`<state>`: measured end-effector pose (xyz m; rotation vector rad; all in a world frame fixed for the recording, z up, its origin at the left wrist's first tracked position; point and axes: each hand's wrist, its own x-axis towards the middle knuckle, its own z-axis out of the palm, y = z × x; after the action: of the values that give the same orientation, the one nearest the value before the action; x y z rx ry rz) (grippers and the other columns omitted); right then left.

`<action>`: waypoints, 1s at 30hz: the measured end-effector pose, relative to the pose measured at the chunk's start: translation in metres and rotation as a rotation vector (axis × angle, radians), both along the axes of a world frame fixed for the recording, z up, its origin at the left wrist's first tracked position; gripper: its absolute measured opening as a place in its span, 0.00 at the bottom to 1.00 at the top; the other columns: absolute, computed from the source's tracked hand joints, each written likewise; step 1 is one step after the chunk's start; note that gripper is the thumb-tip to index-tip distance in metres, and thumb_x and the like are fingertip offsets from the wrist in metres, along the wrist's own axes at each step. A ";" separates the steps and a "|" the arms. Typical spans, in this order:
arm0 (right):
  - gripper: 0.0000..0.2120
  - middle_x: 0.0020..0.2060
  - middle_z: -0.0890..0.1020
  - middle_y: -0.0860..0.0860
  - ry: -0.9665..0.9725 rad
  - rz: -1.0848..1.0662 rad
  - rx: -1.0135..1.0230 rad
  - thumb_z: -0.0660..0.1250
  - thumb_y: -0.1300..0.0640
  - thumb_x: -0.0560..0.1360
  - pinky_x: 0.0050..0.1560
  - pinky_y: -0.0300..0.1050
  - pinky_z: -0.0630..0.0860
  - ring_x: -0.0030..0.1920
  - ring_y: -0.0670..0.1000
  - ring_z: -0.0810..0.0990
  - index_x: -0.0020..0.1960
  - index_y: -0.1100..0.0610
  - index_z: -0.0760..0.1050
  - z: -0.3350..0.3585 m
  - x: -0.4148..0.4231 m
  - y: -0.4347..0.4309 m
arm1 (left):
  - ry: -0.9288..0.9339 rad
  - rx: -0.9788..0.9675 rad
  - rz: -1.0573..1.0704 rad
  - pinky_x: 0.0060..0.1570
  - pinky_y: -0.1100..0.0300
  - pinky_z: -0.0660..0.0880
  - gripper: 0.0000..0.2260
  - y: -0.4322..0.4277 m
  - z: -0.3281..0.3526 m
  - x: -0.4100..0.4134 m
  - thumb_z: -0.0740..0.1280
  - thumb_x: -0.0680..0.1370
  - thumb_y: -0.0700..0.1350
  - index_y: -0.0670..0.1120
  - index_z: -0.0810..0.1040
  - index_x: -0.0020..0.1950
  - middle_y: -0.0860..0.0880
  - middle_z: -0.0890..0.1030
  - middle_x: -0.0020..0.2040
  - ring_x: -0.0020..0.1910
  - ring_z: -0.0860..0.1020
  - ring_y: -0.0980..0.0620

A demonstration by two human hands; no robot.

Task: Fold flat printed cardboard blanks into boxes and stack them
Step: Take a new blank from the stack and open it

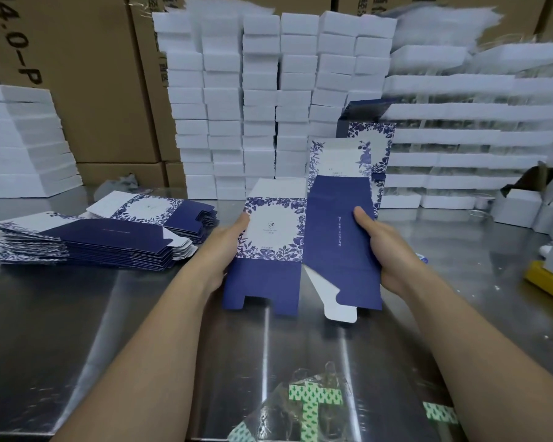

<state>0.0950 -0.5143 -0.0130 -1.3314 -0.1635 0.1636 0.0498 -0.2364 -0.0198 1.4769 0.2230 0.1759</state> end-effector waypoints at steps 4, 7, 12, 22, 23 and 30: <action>0.21 0.56 0.88 0.52 0.019 0.016 -0.032 0.69 0.40 0.81 0.56 0.54 0.84 0.56 0.54 0.88 0.63 0.55 0.84 -0.002 0.000 0.004 | -0.058 0.093 0.105 0.33 0.61 0.82 0.21 -0.002 0.003 -0.002 0.64 0.84 0.62 0.47 0.87 0.51 0.52 0.90 0.47 0.41 0.88 0.52; 0.20 0.56 0.89 0.51 0.026 0.045 -0.072 0.70 0.41 0.81 0.45 0.52 0.85 0.52 0.53 0.89 0.64 0.54 0.82 -0.006 -0.002 0.010 | -0.081 -0.030 0.201 0.48 0.51 0.85 0.21 0.002 0.006 -0.002 0.63 0.84 0.63 0.48 0.85 0.53 0.51 0.90 0.48 0.47 0.88 0.48; 0.17 0.52 0.89 0.49 -0.025 0.009 -0.086 0.64 0.43 0.84 0.36 0.42 0.83 0.44 0.48 0.89 0.62 0.54 0.83 -0.006 -0.004 0.014 | -0.084 -0.164 0.176 0.53 0.48 0.84 0.21 0.003 0.006 -0.003 0.67 0.82 0.64 0.48 0.86 0.56 0.49 0.90 0.51 0.50 0.88 0.46; 0.18 0.51 0.89 0.49 -0.001 -0.017 -0.127 0.65 0.42 0.83 0.41 0.44 0.83 0.43 0.49 0.88 0.62 0.53 0.83 -0.004 -0.006 0.012 | -0.051 -0.127 0.052 0.37 0.57 0.83 0.20 -0.006 0.009 -0.012 0.66 0.85 0.59 0.44 0.84 0.64 0.46 0.89 0.54 0.47 0.88 0.45; 0.18 0.52 0.89 0.49 0.004 -0.016 -0.132 0.66 0.41 0.83 0.44 0.45 0.83 0.44 0.49 0.88 0.63 0.53 0.83 -0.004 -0.006 0.012 | -0.045 -0.126 0.045 0.38 0.57 0.83 0.21 -0.005 0.009 -0.012 0.65 0.85 0.59 0.44 0.84 0.65 0.46 0.89 0.55 0.50 0.88 0.44; 0.18 0.52 0.89 0.51 0.062 -0.008 -0.042 0.62 0.42 0.85 0.33 0.52 0.83 0.45 0.54 0.90 0.62 0.53 0.83 -0.004 -0.007 0.010 | 0.010 -0.091 -0.044 0.49 0.46 0.85 0.22 -0.002 0.004 -0.010 0.69 0.82 0.62 0.46 0.85 0.63 0.46 0.89 0.55 0.52 0.88 0.43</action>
<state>0.0884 -0.5039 -0.0171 -1.3669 -0.1029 0.2024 0.0397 -0.2386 -0.0159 1.3917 0.2042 0.1216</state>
